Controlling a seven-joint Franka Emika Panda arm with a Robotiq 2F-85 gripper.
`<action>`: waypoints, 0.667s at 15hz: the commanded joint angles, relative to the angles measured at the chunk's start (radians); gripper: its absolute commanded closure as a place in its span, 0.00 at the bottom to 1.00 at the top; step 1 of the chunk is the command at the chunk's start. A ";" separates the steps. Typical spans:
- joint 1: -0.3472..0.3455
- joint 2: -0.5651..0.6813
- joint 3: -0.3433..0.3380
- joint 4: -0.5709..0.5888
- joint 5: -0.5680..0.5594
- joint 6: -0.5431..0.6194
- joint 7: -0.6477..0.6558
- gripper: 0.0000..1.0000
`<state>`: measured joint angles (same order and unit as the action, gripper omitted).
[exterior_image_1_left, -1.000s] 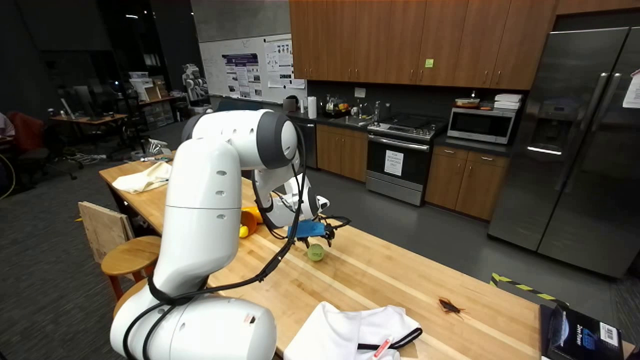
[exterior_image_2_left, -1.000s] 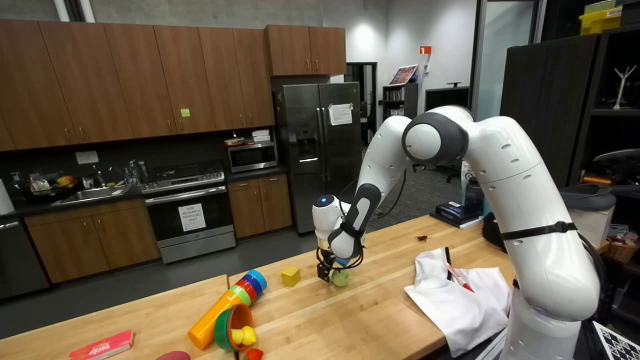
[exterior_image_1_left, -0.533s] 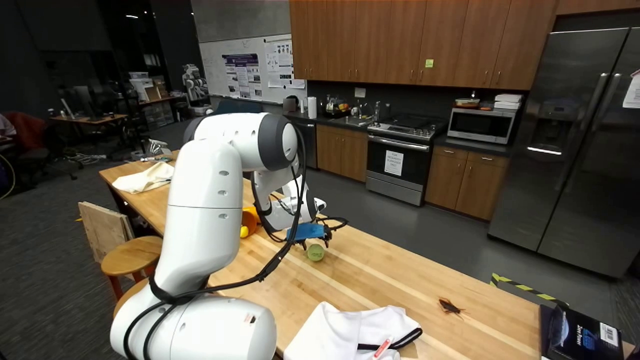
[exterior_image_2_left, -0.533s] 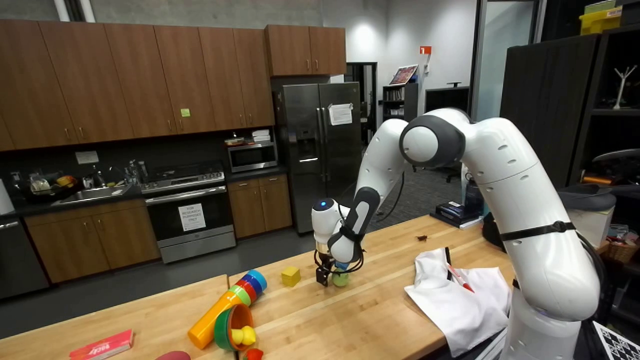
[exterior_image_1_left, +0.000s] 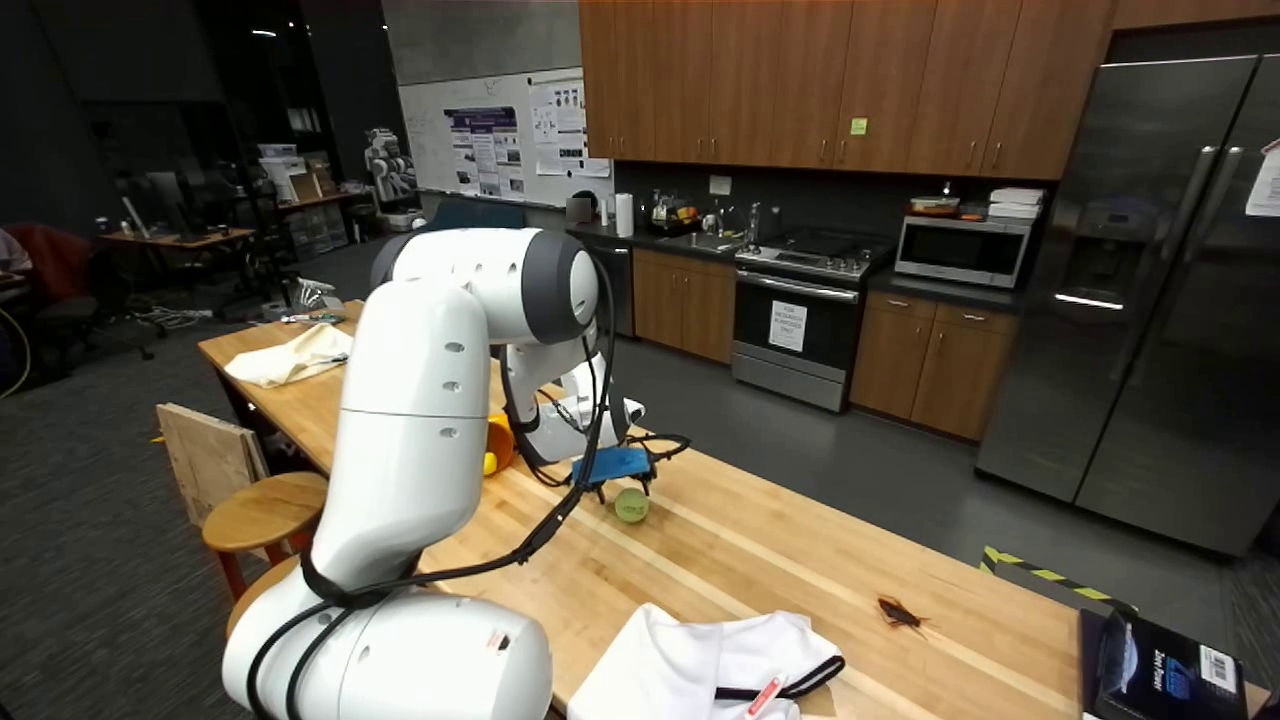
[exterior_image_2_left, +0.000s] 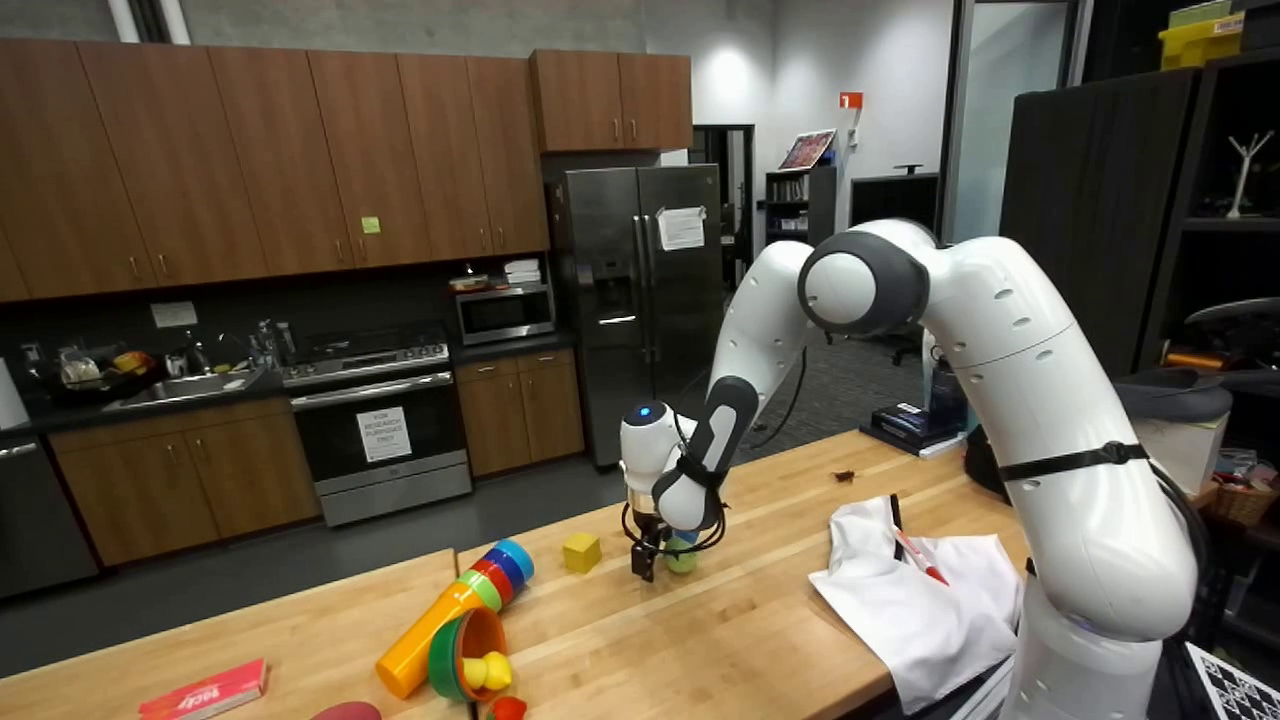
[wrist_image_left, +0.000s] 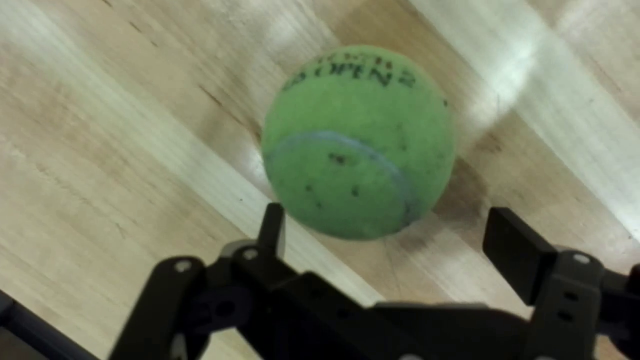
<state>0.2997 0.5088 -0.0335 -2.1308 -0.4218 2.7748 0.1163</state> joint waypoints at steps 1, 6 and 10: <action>-0.041 0.006 0.057 0.006 0.032 0.024 -0.110 0.00; -0.166 -0.012 0.240 -0.005 0.203 -0.013 -0.336 0.00; -0.221 -0.046 0.318 -0.007 0.360 -0.106 -0.375 0.00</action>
<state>0.1219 0.5073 0.2371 -2.1301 -0.1503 2.7435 -0.2297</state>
